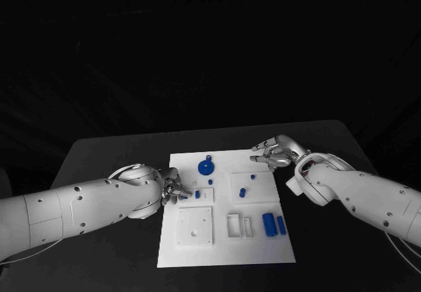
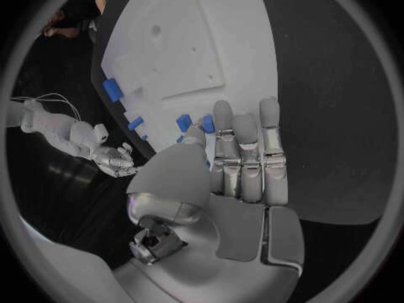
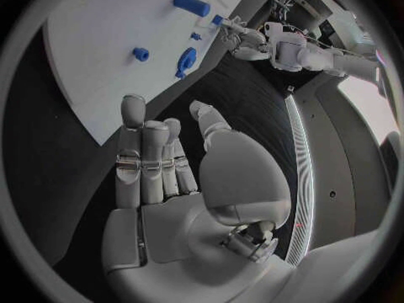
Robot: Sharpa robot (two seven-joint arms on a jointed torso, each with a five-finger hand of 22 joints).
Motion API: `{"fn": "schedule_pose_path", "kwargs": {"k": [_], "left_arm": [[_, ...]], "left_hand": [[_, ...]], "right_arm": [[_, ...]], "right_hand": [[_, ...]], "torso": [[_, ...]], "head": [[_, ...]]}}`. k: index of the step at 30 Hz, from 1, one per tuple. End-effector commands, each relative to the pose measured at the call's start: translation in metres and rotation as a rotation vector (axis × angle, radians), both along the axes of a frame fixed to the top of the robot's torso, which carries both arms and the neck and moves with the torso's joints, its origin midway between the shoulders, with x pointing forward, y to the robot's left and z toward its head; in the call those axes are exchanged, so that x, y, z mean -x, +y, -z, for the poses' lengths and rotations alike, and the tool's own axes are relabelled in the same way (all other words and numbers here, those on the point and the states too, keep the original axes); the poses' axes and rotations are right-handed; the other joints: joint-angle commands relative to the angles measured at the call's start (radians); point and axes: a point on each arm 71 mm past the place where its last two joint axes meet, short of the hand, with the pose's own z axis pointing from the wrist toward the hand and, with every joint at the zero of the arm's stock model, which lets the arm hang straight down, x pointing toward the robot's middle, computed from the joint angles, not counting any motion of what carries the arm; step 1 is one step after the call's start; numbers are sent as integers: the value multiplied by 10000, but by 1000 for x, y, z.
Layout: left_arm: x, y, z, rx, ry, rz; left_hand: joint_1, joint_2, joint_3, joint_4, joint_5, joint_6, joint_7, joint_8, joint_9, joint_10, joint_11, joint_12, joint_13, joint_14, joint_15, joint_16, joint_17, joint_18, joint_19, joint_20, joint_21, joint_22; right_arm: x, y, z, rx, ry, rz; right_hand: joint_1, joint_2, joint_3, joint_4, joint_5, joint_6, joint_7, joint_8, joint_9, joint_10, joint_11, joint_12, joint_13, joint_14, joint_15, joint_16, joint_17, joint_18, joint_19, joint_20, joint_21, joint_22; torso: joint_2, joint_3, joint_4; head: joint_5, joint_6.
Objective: Assemble the parts on the task board
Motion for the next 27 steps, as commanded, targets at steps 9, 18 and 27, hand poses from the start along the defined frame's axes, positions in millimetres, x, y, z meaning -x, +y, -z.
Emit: {"fn": "schedule_pose_path", "kwargs": {"k": [9, 18, 27], "left_arm": [[5, 2, 11, -391, 565, 78], [6, -1, 10, -364, 458, 437], [5, -1, 11, -750, 453, 726]], "left_hand": [[43, 38, 1176, -1309, 2, 51, -38, 31, -23, 57, 21, -41, 10, 51, -3, 4, 18, -149, -32, -18, 55, 186], [67, 44, 1164, -1337, -16, 33, -28, 25, -30, 33, 29, -48, 10, 37, 3, -9, 15, -150, -46, -13, 54, 185], [129, 19, 1151, -1384, -25, 40, -23, 10, -53, 25, 34, -44, 12, 30, 8, -20, 9, -149, -56, -9, 51, 185]], "right_arm": [[1, 2, 2, 2, 79, -150], [1, 2, 3, 1, 96, -153], [1, 2, 3, 3, 109, -153]], "right_hand": [[-100, 21, 14, 22, 19, -77, 3, 51, 13, -82, -9, 24, -7, -17, 0, 2, 12, 75, 271, -43, -39, 256], [-100, 21, 14, 22, 19, -77, 3, 51, 13, -82, -9, 24, -7, -17, 0, 2, 12, 75, 271, -43, -39, 256], [-100, 21, 14, 22, 19, -77, 3, 51, 13, -82, -9, 24, -7, -17, 0, 2, 12, 75, 271, -43, -39, 256]], "torso": [[-2, 7, 3], [-1, 8, -3], [-3, 11, 0]], "head": [[15, -22], [18, -22], [8, -23]]}}
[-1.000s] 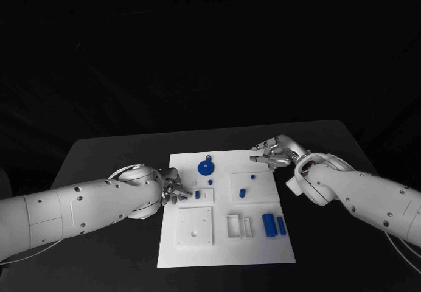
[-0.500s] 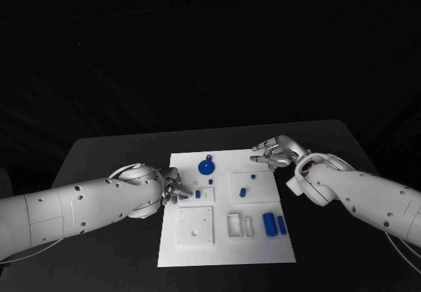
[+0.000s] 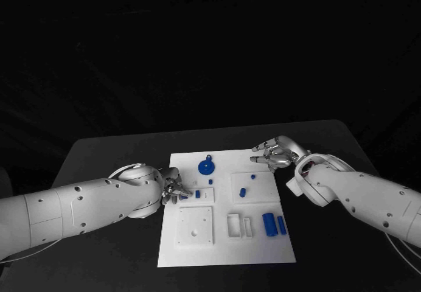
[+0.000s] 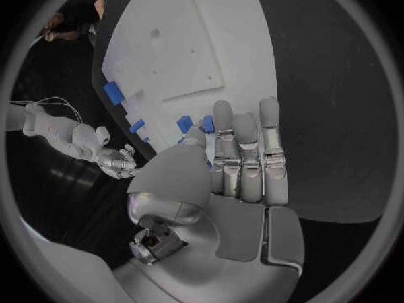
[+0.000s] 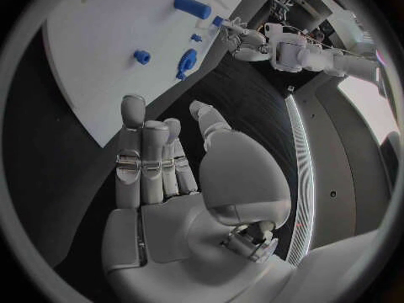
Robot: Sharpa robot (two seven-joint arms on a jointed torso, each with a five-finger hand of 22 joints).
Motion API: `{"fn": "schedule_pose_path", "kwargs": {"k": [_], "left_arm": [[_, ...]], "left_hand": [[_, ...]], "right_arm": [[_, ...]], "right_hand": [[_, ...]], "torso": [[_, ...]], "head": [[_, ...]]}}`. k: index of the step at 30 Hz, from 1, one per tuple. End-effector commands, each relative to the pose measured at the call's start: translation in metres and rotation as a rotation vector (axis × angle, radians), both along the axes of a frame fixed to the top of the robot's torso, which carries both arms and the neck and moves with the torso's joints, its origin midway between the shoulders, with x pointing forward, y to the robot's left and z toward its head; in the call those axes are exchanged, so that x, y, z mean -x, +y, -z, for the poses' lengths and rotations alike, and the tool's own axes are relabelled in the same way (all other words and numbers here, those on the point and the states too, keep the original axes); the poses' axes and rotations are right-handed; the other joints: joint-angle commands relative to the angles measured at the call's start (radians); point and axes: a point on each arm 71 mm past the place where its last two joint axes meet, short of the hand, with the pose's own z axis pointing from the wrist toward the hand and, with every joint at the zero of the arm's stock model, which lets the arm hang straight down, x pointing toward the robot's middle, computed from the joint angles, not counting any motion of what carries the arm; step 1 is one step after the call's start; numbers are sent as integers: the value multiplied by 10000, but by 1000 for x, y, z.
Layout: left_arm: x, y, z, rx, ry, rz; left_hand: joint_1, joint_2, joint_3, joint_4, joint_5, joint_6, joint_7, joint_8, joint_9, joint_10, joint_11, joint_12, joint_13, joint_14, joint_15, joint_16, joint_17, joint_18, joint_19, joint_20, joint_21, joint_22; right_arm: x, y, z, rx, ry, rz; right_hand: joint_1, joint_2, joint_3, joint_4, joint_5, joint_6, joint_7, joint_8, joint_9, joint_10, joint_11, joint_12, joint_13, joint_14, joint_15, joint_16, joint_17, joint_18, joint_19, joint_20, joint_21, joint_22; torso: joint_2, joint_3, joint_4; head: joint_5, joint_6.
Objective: Assemble the parts on the task board
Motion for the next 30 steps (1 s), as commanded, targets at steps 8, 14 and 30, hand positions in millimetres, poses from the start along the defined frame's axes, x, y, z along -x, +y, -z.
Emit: {"fn": "schedule_pose_path", "kwargs": {"k": [8, 14, 30], "left_arm": [[5, -1, 12, -1035, 581, 756], [4, -2, 13, -1203, 656, 860], [1, -4, 14, -1167, 911, 903]], "left_hand": [[233, -37, 1229, -1345, -3, 50, -30, -2, -69, 17, 47, -43, 9, 17, 24, -31, -7, -147, -76, 3, 51, 191], [295, -48, 1209, -1351, -3, 67, -24, -34, -108, 13, 50, -47, 2, 17, 26, -35, -13, -144, -84, 6, 56, 191], [451, 293, 1024, -1080, -1586, -121, 29, -101, -76, -157, 80, -29, 17, -71, 38, -123, -74, -148, -127, 20, -9, 170]], "right_arm": [[1, 2, 1, -3, 64, -158], [1, 2, 1, -7, 70, -164], [0, 4, 1, -17, 81, -185]], "right_hand": [[-100, 21, 14, 22, 19, -77, 3, 51, 13, -81, -9, 24, -7, -17, 0, 2, 12, 75, 271, -43, -40, 256], [-124, 27, 27, 22, 34, -81, 2, 48, 12, -72, -12, 23, -9, -11, -3, -1, 15, 73, 280, -46, -18, 257], [-124, 27, 27, 22, 34, -81, 2, 48, 12, -72, -12, 23, -9, -11, -3, -1, 15, 73, 280, -46, -18, 257]], "torso": [[0, -5, 1], [5, -2, 0], [5, 12, -1]], "head": [[-17, -12], [-9, -12], [-37, -7]]}}
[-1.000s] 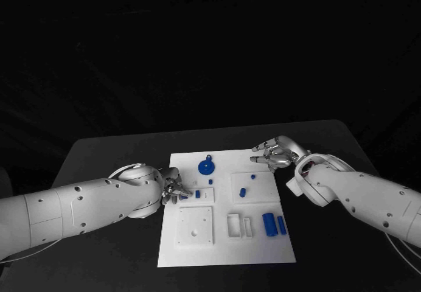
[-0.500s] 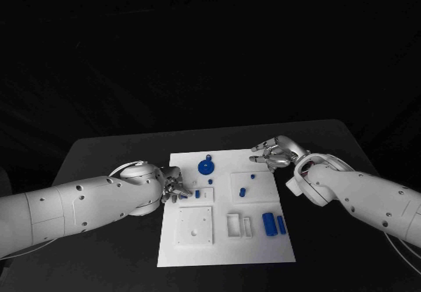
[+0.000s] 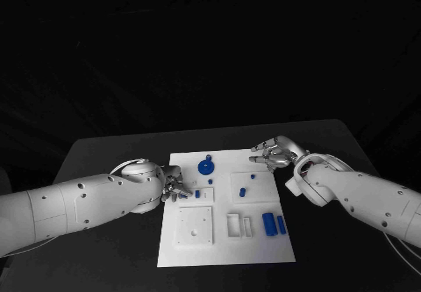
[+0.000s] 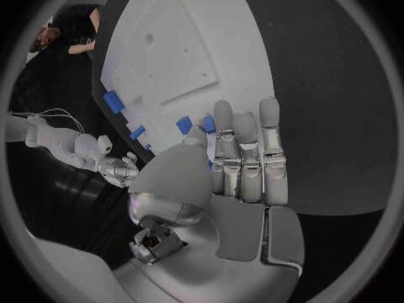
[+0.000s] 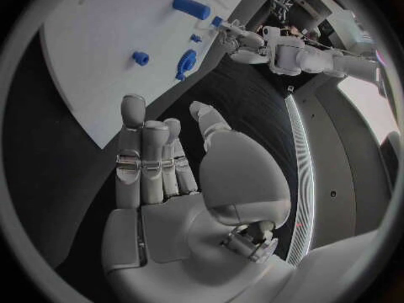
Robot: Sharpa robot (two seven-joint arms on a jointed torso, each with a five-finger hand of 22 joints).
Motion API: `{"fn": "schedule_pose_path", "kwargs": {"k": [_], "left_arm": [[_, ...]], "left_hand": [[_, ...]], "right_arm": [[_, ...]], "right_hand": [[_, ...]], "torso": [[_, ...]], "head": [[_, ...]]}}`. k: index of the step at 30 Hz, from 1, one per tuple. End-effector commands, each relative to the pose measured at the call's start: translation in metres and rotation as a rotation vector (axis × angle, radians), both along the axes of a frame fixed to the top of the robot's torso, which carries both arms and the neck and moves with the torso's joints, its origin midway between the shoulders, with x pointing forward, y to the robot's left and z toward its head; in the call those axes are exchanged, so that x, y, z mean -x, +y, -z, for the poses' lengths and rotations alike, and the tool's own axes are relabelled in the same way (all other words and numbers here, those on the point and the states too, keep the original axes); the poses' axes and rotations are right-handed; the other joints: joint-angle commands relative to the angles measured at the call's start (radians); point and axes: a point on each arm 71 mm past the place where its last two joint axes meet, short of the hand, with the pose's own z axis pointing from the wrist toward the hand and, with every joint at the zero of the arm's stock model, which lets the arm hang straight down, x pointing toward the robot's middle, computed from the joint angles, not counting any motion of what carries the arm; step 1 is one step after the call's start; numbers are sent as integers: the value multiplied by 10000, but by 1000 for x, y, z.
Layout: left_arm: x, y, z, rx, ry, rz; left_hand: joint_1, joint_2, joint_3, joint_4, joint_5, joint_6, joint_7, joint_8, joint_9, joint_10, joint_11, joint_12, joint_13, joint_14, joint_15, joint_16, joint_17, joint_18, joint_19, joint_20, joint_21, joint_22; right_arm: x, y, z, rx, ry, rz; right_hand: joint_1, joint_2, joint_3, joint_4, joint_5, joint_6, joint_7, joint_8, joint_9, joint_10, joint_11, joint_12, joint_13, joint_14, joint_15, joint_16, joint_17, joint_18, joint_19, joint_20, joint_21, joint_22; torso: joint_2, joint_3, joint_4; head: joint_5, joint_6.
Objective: Assemble the parts on the task board
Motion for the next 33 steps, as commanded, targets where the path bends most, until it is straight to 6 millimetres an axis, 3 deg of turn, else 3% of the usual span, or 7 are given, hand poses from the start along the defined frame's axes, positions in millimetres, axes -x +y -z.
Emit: {"fn": "schedule_pose_path", "kwargs": {"k": [1, 6, 7, 9, 20, 33], "left_arm": [[9, 1, 18, -597, 933, 192], [9, 0, 18, -659, 1167, 302], [9, 0, 18, -673, 1201, 319], [9, 0, 18, -698, 1243, 336], [5, 0, 14, -833, 1382, 410], [3, -3, 10, -856, 1414, 527]], "left_hand": [[168, 318, 1054, -1018, -509, -101, 11, -20, 65, -103, 13, -23, 21, -85, 44, -59, -25, -150, -97, -8, -22, 164], [288, 427, 946, -1017, -994, -126, 27, -46, 74, -156, 35, 8, 29, -127, 68, -58, -40, -149, -120, 15, -81, 166], [317, 482, 948, -1024, -1348, -140, 35, -59, 72, -169, 41, 7, 27, -140, 73, -63, -45, -148, -125, 20, -90, 166], [331, 549, 926, -1024, -1692, -172, 52, -75, 88, -201, 54, 6, 27, -170, 82, -70, -53, -146, -140, 29, -110, 164], [477, 845, 293, -1089, -1764, -356, 100, -166, 330, -357, 82, -46, 57, -305, 107, -96, -88, -150, -178, 43, -260, 167], [566, 954, 214, -1218, -1763, -464, 123, -137, 479, -444, 97, 14, 111, -368, 119, -34, -117, -150, -176, 53, -301, 182]], "right_arm": [[1, 2, 1, -3, 62, -156], [0, 2, 1, -5, 63, -159], [0, 2, 1, -5, 64, -159], [0, 2, 1, -6, 64, -161], [0, 2, 1, -10, 66, -163], [0, 3, 2, -18, 71, -175]], "right_hand": [[-84, -13, 27, 22, 34, -81, 2, 48, 12, -72, -12, 23, -10, -11, -3, -1, 15, 74, 280, -46, -17, 258], [-84, -13, 27, 22, 34, -81, 2, 48, 12, -72, -12, 23, -10, -11, -3, -1, 15, 74, 280, -46, -17, 258], [-84, -13, 27, 22, 34, -81, 2, 48, 12, -72, -12, 23, -10, -11, -3, -1, 15, 74, 280, -46, -17, 258], [-84, -13, 27, 22, 34, -81, 2, 48, 12, -72, -12, 23, -10, -11, -3, -1, 15, 74, 280, -46, -17, 258], [-84, -13, 27, 22, 34, -81, 2, 48, 12, -72, -12, 23, -10, -11, -3, -1, 15, 74, 280, -46, -17, 258], [-84, -13, 27, 22, 34, -81, 2, 48, 12, -72, -12, 23, -10, -11, -3, -1, 15, 74, 280, -46, -17, 258]], "torso": [[-1, 3, 1], [-5, 3, -2], [-6, 3, 0], [-3, 1, 3], [-3, -6, 2], [0, -8, 1]], "head": [[-17, -13], [-19, -7], [-27, -8], [-33, -5], [-39, -10], [-38, -3]]}}
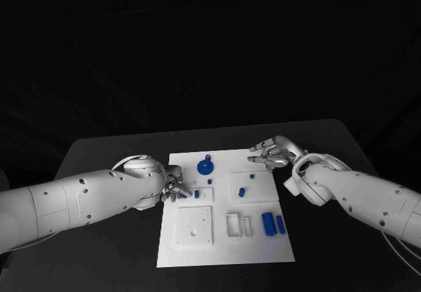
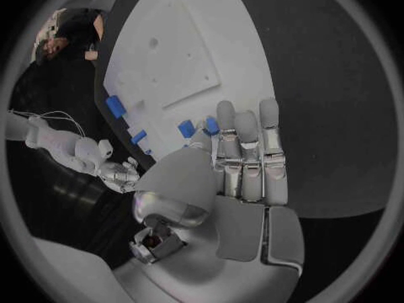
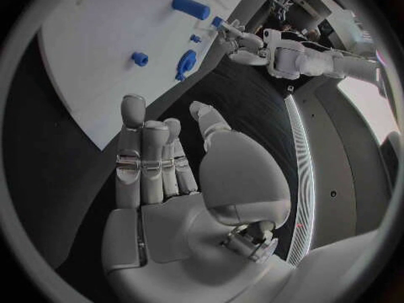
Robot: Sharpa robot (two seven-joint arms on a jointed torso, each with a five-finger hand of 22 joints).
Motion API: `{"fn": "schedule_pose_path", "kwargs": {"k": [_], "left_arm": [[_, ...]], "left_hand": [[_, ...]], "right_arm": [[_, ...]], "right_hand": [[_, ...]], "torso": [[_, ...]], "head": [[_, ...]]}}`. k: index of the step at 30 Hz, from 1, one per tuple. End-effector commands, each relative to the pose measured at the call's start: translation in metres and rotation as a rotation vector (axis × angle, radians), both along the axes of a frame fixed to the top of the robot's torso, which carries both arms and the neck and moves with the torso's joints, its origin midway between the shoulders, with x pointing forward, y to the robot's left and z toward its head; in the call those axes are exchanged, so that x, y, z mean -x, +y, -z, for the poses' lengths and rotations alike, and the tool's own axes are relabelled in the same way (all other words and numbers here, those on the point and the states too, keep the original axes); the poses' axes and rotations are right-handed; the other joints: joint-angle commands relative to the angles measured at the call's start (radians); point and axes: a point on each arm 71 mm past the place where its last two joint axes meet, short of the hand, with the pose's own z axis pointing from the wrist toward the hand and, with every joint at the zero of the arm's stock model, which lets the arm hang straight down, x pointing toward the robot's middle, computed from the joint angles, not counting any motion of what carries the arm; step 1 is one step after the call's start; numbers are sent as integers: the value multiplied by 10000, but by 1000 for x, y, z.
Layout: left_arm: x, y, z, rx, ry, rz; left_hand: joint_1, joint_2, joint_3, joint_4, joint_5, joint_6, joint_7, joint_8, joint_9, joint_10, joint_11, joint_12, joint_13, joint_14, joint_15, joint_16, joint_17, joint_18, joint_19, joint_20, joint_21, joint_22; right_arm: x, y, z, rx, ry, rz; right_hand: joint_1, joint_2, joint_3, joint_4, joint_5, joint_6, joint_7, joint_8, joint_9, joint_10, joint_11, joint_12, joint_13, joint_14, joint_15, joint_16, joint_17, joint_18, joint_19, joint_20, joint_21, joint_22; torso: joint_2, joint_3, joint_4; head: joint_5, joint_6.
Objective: Assemble the parts on the task board
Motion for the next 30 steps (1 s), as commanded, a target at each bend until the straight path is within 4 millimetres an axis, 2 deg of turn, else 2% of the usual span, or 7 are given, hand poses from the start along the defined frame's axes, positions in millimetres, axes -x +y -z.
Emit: {"fn": "schedule_pose_path", "kwargs": {"k": [1, 8, 20, 24, 26, 30], "left_arm": [[8, 2, 14, -499, 877, 216], [6, 0, 11, -588, 1058, 466], [5, -5, 10, -722, 1213, 677], [4, -5, 9, -663, 1060, 587], [3, -5, 8, -627, 987, 545], [2, -5, 8, -554, 893, 483]], "left_hand": [[253, 233, 670, -762, -13, -70, -79, 7, -1, -67, -30, 14, 17, -43, 13, 6, -15, -151, -33, -20, -35, 185], [276, 184, 656, -910, -13, 5, -80, -90, -88, -61, -32, 24, 14, -48, 13, 39, -40, -151, -38, -20, -33, 189], [272, 180, 648, -960, -14, 26, -73, -141, -112, -64, -29, 22, 7, -59, 14, 55, -60, -151, -45, -20, -20, 193], [159, 182, 599, -849, -12, 15, -74, -169, -128, -42, -32, 38, 10, -32, 7, 59, -77, -151, -20, -27, -13, 184], [159, 192, 590, -769, -16, 39, -64, -387, -370, -29, -28, 51, 13, -9, 8, 59, -95, -151, 0, -30, -19, 175], [85, 276, 594, -619, -10, 21, -28, -497, -505, -42, -12, 49, 10, -14, 14, 52, -110, -151, 4, -24, -33, 171]], "right_arm": [[1, 2, 1, -7, 54, -157], [1, 2, 1, -11, 58, -163], [1, 3, 1, -18, 59, -169], [1, 3, 1, -18, 57, -163], [1, 3, 1, -18, 57, -161], [0, 3, 1, -17, 59, -158]], "right_hand": [[-84, -12, 26, 22, 34, -81, 2, 48, 12, -72, -12, 23, -9, -11, -3, -1, 14, 74, 280, -46, -17, 258], [-98, -7, 18, 39, 45, -75, 1, 50, 13, -73, -12, 26, -6, -10, -4, 2, 17, 73, 284, -46, -20, 257], [-98, -7, 18, 39, 45, -75, 1, 50, 13, -73, -12, 26, -6, -10, -4, 2, 17, 73, 284, -46, -20, 257], [-98, -7, 18, 39, 45, -75, 1, 50, 13, -73, -12, 26, -6, -10, -4, 2, 17, 73, 284, -46, -20, 257], [-98, -7, 18, 39, 45, -75, 1, 50, 13, -73, -12, 26, -6, -10, -4, 2, 17, 73, 284, -46, -20, 257], [-106, -4, 18, 53, 53, -79, 2, 49, 13, -74, -11, 24, -7, -18, -3, -13, 7, 74, 280, -46, -42, 252]], "torso": [[4, 1, -4], [4, 1, -2], [-3, 8, -1], [-4, 7, 2], [-2, 6, 3], [0, 6, 3]], "head": [[1, 5], [0, -8], [-1, 0], [-3, -3], [-6, -4], [-9, 7]]}}
